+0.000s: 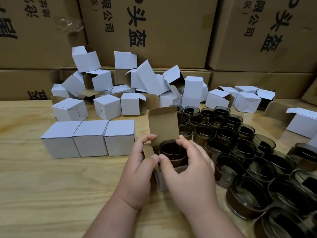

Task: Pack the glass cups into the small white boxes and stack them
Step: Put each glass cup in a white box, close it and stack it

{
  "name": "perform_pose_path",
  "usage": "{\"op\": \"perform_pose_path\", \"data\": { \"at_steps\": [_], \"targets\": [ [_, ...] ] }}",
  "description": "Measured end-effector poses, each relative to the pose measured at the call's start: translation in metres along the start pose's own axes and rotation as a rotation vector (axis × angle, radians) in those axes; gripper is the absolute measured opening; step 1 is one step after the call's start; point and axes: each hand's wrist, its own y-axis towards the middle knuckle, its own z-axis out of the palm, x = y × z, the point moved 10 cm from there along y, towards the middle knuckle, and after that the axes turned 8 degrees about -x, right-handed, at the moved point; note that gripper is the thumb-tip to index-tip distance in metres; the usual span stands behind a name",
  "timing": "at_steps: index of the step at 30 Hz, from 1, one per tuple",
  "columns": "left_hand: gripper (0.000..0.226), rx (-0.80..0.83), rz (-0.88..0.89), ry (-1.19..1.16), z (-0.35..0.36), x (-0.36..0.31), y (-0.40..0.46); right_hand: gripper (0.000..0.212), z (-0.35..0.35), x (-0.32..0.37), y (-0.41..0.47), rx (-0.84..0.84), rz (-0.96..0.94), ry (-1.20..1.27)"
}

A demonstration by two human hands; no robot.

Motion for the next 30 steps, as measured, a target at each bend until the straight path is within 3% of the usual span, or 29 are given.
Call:
{"op": "perform_pose_path", "data": {
  "at_steps": [3,16,27,30],
  "targets": [
    [0.049,-0.008,0.001,0.019,-0.0002,-0.0003,0.0004,0.031,0.0050,-0.0018,-0.0012,0.043,0.007,-0.011],
    [0.050,-0.002,0.037,0.042,-0.0015,-0.0007,0.0014,0.038,0.0080,-0.0012,-0.0012,0.086,-0.010,-0.056],
    [0.048,0.001,0.093,0.078,-0.0014,-0.0048,0.0006,0.055,0.0093,-0.0032,-0.0005,0.085,-0.024,-0.024],
    [0.045,0.008,0.120,0.053,0.0004,-0.0083,-0.0003,0.040,0.0075,-0.0028,-0.0020,0.050,-0.035,0.016]
  ]
}}
